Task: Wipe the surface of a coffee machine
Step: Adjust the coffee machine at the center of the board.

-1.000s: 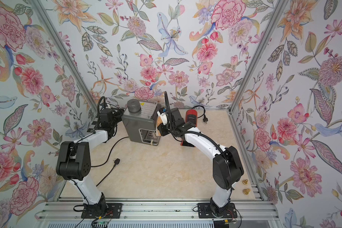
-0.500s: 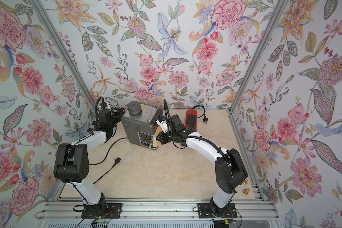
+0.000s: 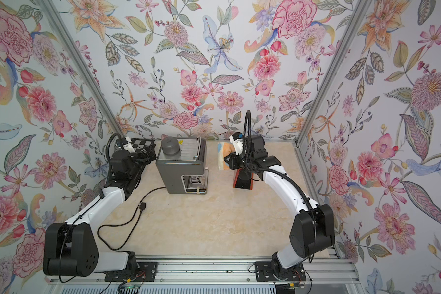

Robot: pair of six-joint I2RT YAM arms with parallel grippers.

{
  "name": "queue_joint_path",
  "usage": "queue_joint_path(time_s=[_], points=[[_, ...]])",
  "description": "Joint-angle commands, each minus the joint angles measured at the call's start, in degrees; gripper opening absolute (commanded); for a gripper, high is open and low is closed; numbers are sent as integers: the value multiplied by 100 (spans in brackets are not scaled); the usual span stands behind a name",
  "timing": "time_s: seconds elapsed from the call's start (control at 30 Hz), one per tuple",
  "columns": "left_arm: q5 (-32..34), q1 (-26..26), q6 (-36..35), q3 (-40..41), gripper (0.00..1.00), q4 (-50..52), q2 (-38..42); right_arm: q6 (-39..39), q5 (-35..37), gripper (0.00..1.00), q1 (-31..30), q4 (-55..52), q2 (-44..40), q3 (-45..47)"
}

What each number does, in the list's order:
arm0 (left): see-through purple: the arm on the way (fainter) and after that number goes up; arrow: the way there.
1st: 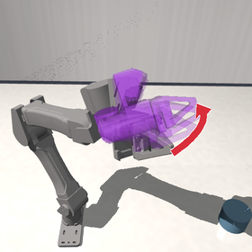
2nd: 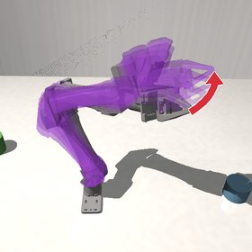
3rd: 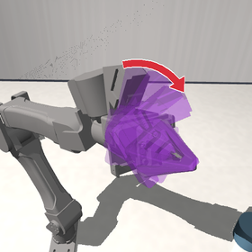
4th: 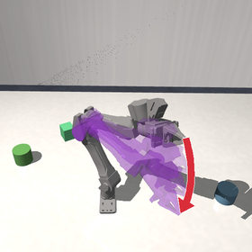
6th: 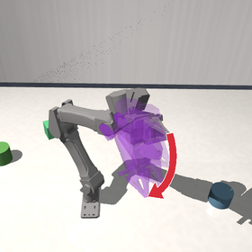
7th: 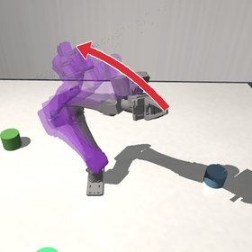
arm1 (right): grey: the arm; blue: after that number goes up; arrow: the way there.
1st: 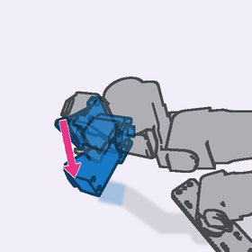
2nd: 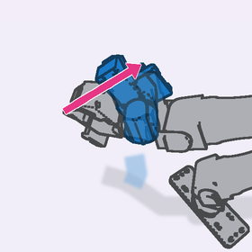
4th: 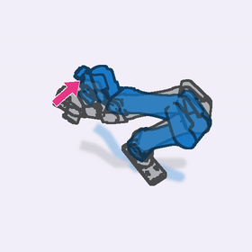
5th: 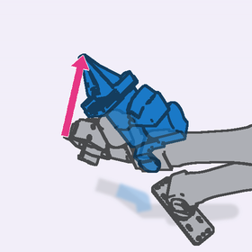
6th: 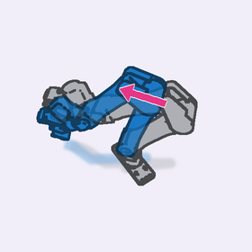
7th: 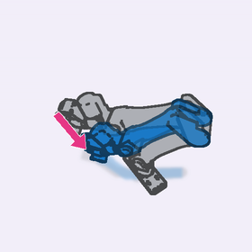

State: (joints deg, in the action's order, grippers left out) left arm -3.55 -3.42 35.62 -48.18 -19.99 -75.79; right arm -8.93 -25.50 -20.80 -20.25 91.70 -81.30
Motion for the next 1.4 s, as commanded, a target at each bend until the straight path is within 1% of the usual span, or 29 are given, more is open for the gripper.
queue_joint_path(time_s=[0.0,0.1,0.27,0.33,0.4,0.53,0.7,0.87,1.07,1.23,1.37], points=[[397,-249,70,589,99,250,648,311,-461,0,36,11,623,-793],[806,-415,66,1028,99,541,1248,358,-698,0,66,21,1283,-1604],[650,-592,223,1560,99,604,1925,153,-1133,0,94,2,2432,-2955],[666,-775,279,1667,99,602,2038,48,-1324,0,64,-3,2850,-3458],[714,-954,309,1707,99,554,2033,-2,-1499,0,20,3,3094,-3775],[670,-1172,387,1639,99,356,1733,35,-1815,0,-103,4,3414,-4173],[655,-1316,487,1552,99,156,1432,214,-2034,0,-151,2,3640,-4459],[789,-1468,544,1607,99,165,1459,221,-2431,0,-122,-6,3838,-4712],[729,-1519,629,1578,99,-111,1092,457,-2673,0,-265,-5,3629,-4370],[889,-1699,691,1318,99,-365,603,631,-3022,0,-287,-14,3453,-4046],[979,-1766,714,1074,99,-505,254,795,-3064,0,-334,-23,3189,-3657]])
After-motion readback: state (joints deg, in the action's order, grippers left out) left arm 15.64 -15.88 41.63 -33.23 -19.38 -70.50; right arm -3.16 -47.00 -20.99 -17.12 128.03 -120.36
